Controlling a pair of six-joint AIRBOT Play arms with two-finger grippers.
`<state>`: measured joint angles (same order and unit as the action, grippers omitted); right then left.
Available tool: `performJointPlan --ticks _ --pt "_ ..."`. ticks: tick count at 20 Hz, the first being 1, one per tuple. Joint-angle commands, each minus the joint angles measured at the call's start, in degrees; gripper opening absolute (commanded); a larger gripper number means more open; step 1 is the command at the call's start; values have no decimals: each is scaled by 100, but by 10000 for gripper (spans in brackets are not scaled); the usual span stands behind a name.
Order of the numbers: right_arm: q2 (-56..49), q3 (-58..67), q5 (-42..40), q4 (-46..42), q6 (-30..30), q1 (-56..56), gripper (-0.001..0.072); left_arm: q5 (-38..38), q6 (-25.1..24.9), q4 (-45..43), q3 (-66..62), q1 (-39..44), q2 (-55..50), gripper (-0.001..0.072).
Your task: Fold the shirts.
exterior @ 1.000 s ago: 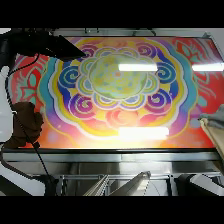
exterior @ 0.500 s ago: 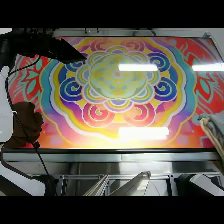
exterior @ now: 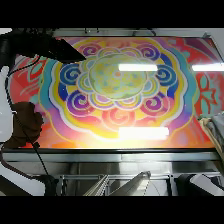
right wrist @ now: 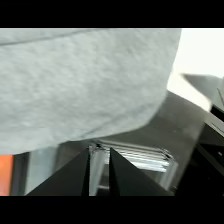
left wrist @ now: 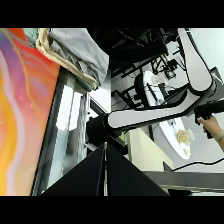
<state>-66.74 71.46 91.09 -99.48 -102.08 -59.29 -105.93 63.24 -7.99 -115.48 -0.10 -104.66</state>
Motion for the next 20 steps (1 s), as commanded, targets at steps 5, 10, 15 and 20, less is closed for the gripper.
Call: performJointPlan --ticks 5,10,15,20 --pt "7 157 -1257 2905 562 2155 15 339 -28 -660 24 -168 2 15" --pt "435 -793 -1829 2771 741 4369 12 461 -691 -763 2249 -221 1058 15" --pt "992 -2050 -2133 2723 789 5639 14 1325 -833 -1394 5748 -568 2765 15" --pt "994 -2212 -2378 2861 914 5799 15 1484 -828 -1491 6902 -791 3460 16"
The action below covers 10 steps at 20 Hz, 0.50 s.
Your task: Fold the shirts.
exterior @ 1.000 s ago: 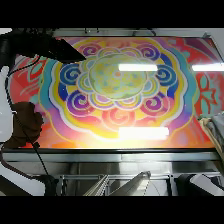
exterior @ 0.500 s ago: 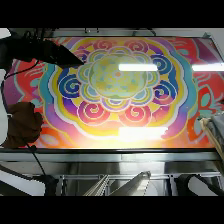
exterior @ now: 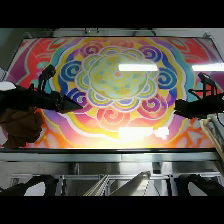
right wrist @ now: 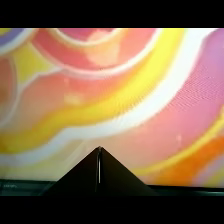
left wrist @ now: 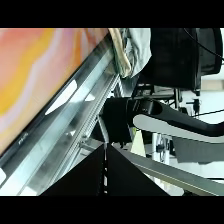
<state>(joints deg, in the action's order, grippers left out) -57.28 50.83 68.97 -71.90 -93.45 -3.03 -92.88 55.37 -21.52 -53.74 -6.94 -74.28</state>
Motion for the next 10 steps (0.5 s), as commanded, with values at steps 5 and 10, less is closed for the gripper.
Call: performJointPlan --ticks 5,10 --pt "48 -146 -7 170 48 170 15 267 -39 -116 881 -107 529 15" --pt "46 -149 2 168 48 170 15 269 -39 -114 881 -107 529 15"
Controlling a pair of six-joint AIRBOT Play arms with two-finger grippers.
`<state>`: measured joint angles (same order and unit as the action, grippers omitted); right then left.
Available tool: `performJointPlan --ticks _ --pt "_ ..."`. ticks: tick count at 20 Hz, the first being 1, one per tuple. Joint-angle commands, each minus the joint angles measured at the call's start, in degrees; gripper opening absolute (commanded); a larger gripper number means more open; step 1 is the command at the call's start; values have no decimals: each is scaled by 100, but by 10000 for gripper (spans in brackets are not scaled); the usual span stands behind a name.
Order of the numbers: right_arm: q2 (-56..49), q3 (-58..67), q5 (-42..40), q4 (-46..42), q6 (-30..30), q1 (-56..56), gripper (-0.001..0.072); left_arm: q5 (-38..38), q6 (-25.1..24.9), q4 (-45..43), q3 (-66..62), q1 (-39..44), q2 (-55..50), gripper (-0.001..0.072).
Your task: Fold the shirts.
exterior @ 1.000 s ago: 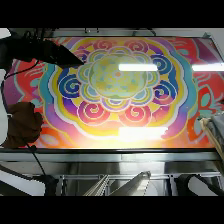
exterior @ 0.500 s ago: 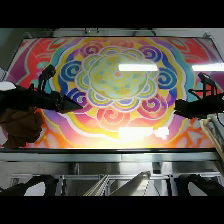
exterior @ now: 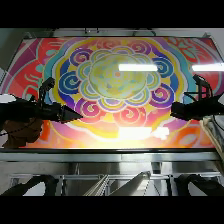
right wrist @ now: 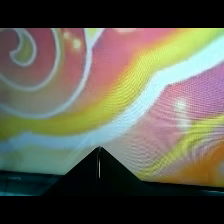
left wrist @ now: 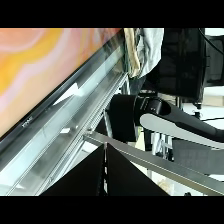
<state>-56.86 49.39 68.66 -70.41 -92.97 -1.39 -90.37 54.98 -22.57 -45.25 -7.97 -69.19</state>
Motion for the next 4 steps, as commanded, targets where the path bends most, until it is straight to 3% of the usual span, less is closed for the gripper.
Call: performJointPlan --ticks 1,4 --pt "4 -4 33 20 0 7 15 15 0 -9 33 -4 20 15" --pt "4 -4 33 20 0 7 15 13 0 -9 33 -4 20 15"
